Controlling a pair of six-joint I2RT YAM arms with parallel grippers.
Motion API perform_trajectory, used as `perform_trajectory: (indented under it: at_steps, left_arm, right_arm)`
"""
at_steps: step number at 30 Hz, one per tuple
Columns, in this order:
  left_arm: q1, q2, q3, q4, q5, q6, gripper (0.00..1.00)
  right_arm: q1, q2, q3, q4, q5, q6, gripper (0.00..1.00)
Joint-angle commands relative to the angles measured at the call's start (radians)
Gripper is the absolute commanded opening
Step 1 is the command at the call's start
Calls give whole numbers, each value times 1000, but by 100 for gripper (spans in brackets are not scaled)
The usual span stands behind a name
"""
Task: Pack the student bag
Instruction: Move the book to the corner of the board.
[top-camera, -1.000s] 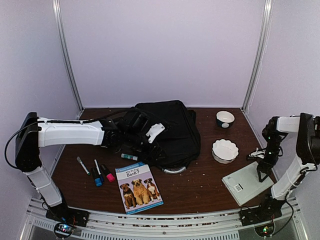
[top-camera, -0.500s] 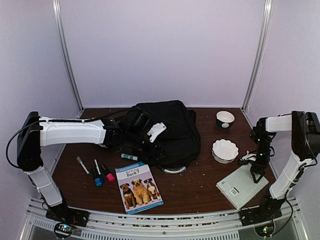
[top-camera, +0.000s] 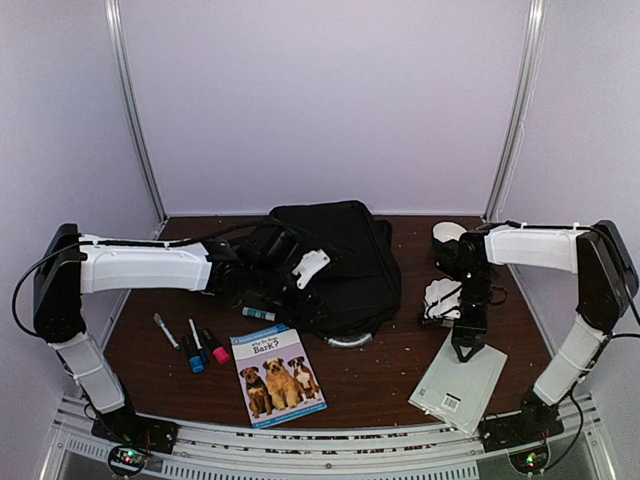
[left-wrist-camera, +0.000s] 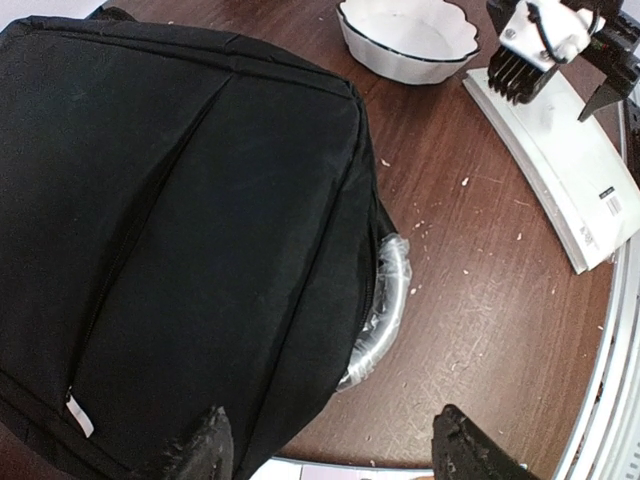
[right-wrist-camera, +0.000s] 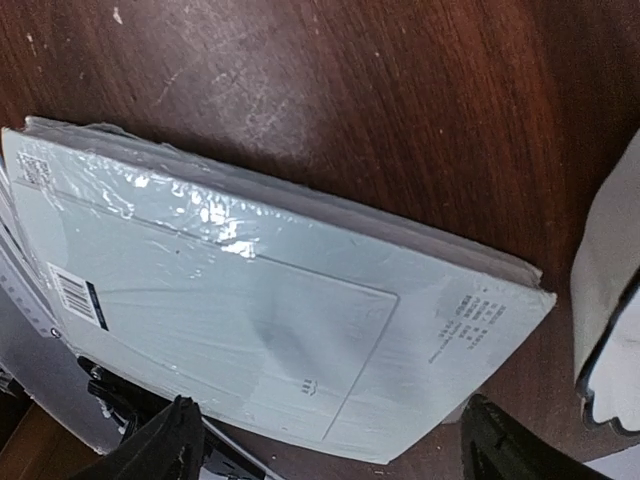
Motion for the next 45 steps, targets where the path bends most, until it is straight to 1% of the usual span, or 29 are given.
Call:
perform_trajectory:
  at_steps: [1, 3, 6, 8, 10, 13, 17, 20, 23, 25, 28, 30, 33, 34, 37, 40, 42, 45]
  left_arm:
    - [-5, -29, -14, 26, -14, -8, 70]
    - [-5, -29, -19, 39, -9, -11, 71]
    - [-5, -22, -19, 53, -3, -14, 70]
    - [-5, -16, -11, 53, -2, -17, 70]
    - [-5, -10, 4, 44, 1, -11, 70]
    - [-5, 0, 22, 30, 4, 2, 70]
    - [-5, 7, 28, 32, 7, 1, 70]
    - [-5, 7, 30, 28, 35, -6, 70]
    - [-5, 2, 60, -4, 76, -29, 70]
    - [-5, -13, 66, -9, 81, -50, 70]
    - [-5, -28, 69, -26, 69, -66, 70]
    - [-5, -38, 69, -35, 59, -72, 70]
    - [-5, -58, 56, -46, 41, -78, 70]
    - [-5, -67, 46, -43, 29, -85, 70]
    - [-4, -85, 24, -56, 0, -111, 70]
    - [-3, -101, 14, -98, -37, -158, 70]
    - [0, -112, 7, -131, -59, -203, 70]
    - [11, -124, 1, -185, -62, -263, 70]
  right_arm:
    - [-7, -87, 2, -57, 33, -3, 92]
    - [-28, -136, -47, -58, 99, -38, 93]
    - [-73, -214, -123, -41, 156, -116, 94]
    - [-94, -262, -184, -12, 232, -158, 95]
    - [-104, -306, -241, 6, 302, -200, 96]
    - [-108, -353, -308, 48, 359, -242, 98]
    - [-108, -357, -363, 137, 397, -267, 99]
    - [-102, -344, -405, 256, 437, -265, 100]
    - [-78, -321, -448, 375, 467, -274, 98]
    - [-36, -302, -456, 437, 470, -264, 96]
    - [56, -279, -432, 471, 442, -222, 92]
    - [128, -245, -386, 470, 408, -180, 90]
    - [265, -169, -302, 480, 381, -130, 87]
    - [328, -140, -274, 495, 382, -119, 87]
    - [424, -34, -162, 519, 365, -77, 86]
    - [449, 80, 2, 514, 346, 3, 84]
    - [449, 126, 77, 494, 351, 40, 84]
    - [436, 86, 87, 493, 380, 65, 88]
